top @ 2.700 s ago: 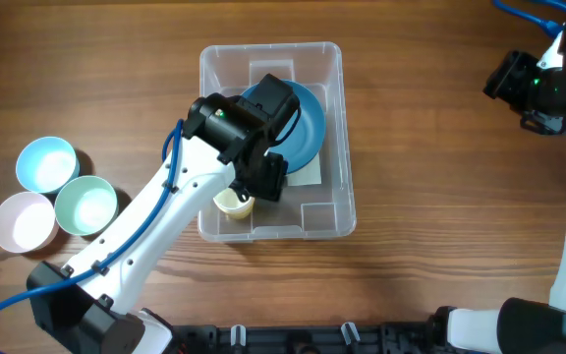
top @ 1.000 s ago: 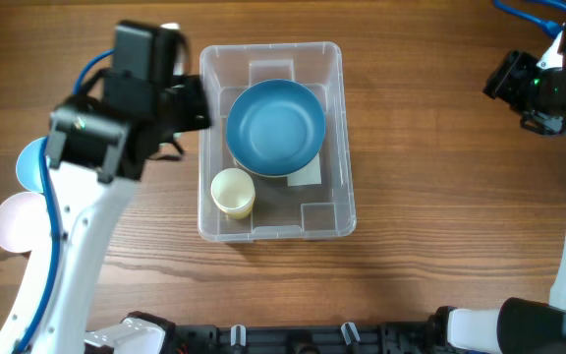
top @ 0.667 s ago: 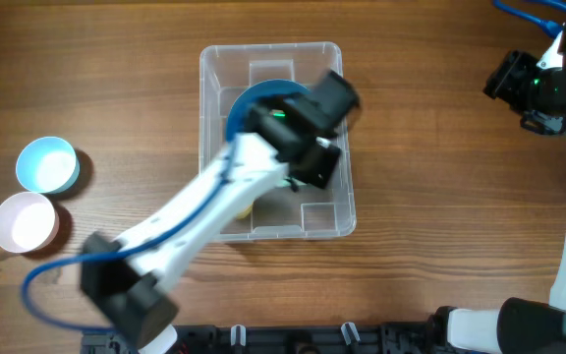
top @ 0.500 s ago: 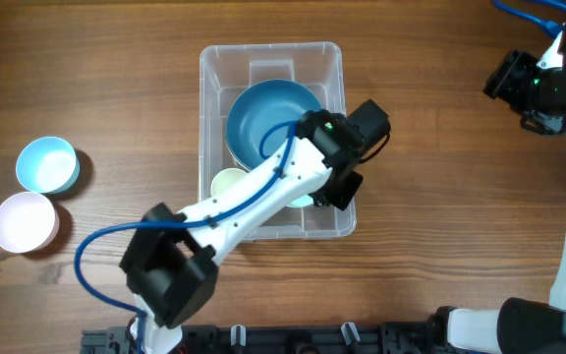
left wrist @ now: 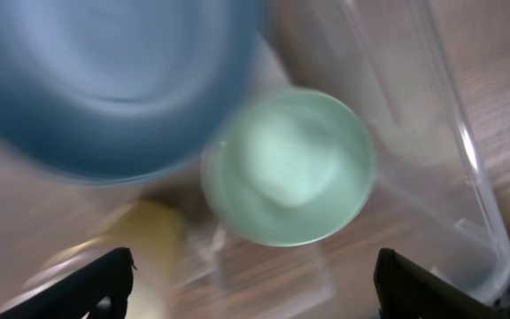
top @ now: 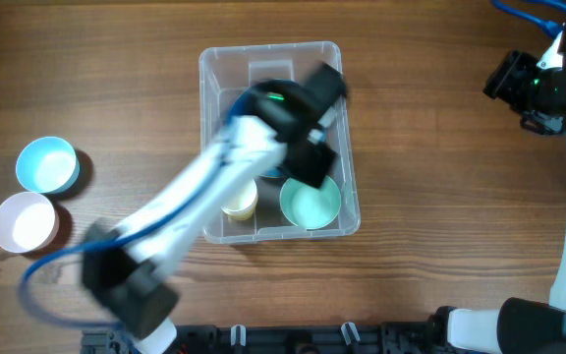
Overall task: Pack container
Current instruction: 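Place the mint bowl in the container's lower right corner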
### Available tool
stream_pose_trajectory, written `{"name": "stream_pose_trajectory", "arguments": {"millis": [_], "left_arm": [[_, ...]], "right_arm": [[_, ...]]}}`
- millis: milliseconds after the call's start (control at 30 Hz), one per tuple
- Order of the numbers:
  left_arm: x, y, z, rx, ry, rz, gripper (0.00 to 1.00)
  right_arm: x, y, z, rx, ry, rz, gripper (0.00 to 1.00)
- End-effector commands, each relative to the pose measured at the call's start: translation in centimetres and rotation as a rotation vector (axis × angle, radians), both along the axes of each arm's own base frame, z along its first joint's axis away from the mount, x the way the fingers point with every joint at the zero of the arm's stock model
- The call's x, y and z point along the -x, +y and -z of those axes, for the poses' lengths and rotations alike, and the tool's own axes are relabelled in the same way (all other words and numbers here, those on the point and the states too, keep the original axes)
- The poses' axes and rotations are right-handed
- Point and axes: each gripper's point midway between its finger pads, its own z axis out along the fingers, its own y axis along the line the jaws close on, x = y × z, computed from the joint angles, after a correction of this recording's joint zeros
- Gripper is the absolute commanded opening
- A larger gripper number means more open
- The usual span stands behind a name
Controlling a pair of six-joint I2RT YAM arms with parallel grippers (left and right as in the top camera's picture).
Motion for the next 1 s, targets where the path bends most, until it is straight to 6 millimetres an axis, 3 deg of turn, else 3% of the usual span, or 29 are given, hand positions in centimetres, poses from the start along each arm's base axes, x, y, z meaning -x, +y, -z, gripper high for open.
{"name": "stream_pose_trajectory", "arguments": {"millis": [0,33,67,133,167,233,300,367,433,533,633,700,767,867,967], "left_arm": [[-2.9,10.5,-10.1,0.016,-0.294,-0.266,0.93],[-3.1,13.5,-11.4,0.016,-0.328,-0.364,0.98],[-3.5,17.8,-12.7,0.021,-0.366,-0.498,1.0],[-4.3,24.5,-13.6,0.006,-0.402,-0.707,1.0],[-4.9,28.4,-12.8,0.02,-0.375,-0.829,1.0],[-5.9,33.2,-10.0,0.028,-0.29,-0.975,1.0],[-6.6,36.8,-6.8,-0.007,-0.204,-1.066,1.0],[-7.0,39.9,-2.2,-0.032,-0.079,-1.142,1.0],[-7.3,41.9,2.7,-0.031,0.048,-1.191,1.0],[-7.8,42.8,9.4,-0.026,0.204,-1.209,0.98],[-8.2,43.1,13.2,-0.039,0.258,-1.208,0.96],[-8.8,43.4,14.2,-0.037,0.247,-1.208,0.93],[-9.3,43.9,14.5,-0.049,0.219,-1.211,0.82],[-9.7,44.1,14.5,-0.047,0.203,-1.211,0.47],[-9.7,44.1,14.5,-0.047,0.204,-1.211,0.26]], "right_arm": [[0.0,-0.2,0.4,0.012,0.014,-0.004,0.7],[0.0,-0.2,0.4,0.012,0.014,-0.005,0.7],[0.0,-0.2,0.4,0.012,0.014,-0.005,0.7],[-0.1,-0.2,0.4,0.011,0.014,-0.004,0.7],[0.0,-0.2,0.4,0.011,0.015,-0.005,0.7],[0.0,-0.2,0.4,0.011,0.017,-0.005,0.7],[0.0,-0.2,0.5,0.011,0.018,-0.005,0.7],[0.0,-0.2,0.5,0.011,0.019,-0.005,0.7],[0.0,-0.2,0.6,0.01,0.021,-0.005,0.7],[-0.2,-0.2,0.9,0.009,0.029,-0.005,0.7],[-0.3,-0.3,1.3,0.007,0.043,-0.005,0.7],[-0.4,-0.3,1.4,0.009,0.044,-0.003,0.7],[-0.4,-0.3,1.4,0.01,0.044,-0.003,0.7],[-0.4,-0.4,1.4,0.01,0.045,-0.003,0.7],[-0.4,-0.4,1.4,0.01,0.044,-0.003,0.7]]}}
